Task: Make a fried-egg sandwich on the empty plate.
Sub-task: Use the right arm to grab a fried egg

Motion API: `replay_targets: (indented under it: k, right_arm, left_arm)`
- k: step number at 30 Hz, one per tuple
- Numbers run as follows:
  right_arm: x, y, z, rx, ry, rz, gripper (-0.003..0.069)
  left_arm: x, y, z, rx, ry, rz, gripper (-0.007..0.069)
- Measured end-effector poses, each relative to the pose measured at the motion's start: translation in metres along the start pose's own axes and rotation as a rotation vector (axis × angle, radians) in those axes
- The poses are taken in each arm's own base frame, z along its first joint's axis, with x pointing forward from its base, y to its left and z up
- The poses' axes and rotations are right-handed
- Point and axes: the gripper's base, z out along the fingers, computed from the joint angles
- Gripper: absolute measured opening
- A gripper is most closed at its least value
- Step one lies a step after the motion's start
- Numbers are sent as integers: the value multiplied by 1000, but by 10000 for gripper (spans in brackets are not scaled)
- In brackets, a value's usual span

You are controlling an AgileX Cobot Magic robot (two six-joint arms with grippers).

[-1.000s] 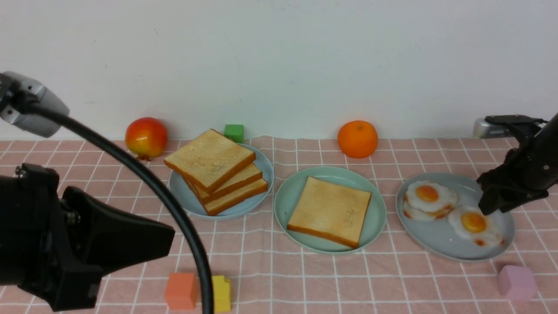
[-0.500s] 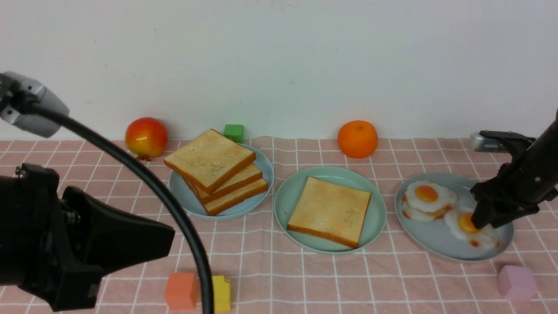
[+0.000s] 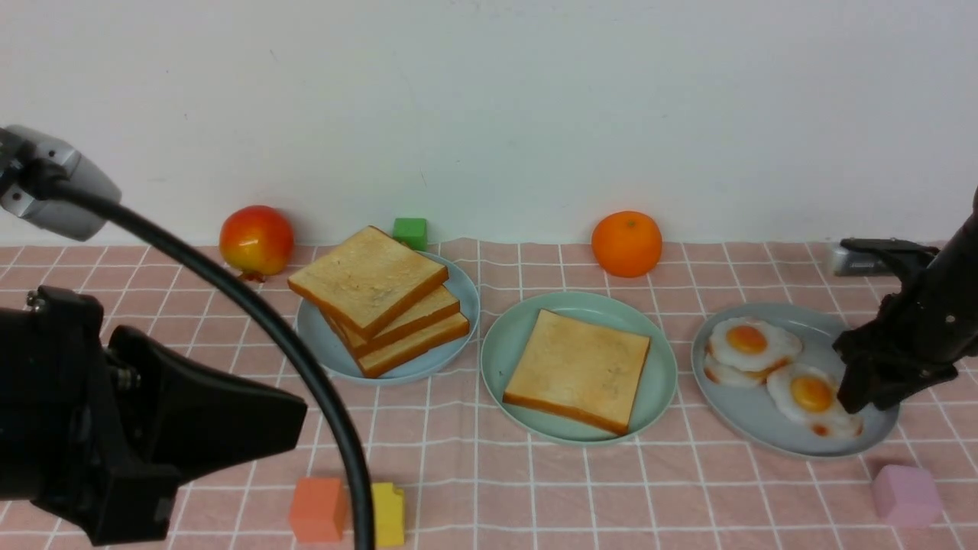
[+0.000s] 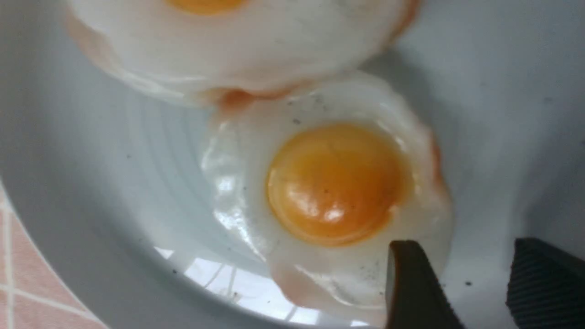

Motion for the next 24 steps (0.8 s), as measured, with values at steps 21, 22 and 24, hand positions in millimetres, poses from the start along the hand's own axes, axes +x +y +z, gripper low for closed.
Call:
replay_targets:
  k: [21, 22, 24]
  right_arm:
    - [-3, -1, 12, -60, -2, 90, 379]
    - [-3, -1, 12, -63, -3, 94, 361]
    - [-4, -1, 12, -65, -6, 95, 314]
  left_arm:
    - [0, 0, 0, -1, -1, 0, 96]
    - [0, 0, 0, -1, -1, 0, 97]
    - [0, 0, 0, -1, -1, 0, 99]
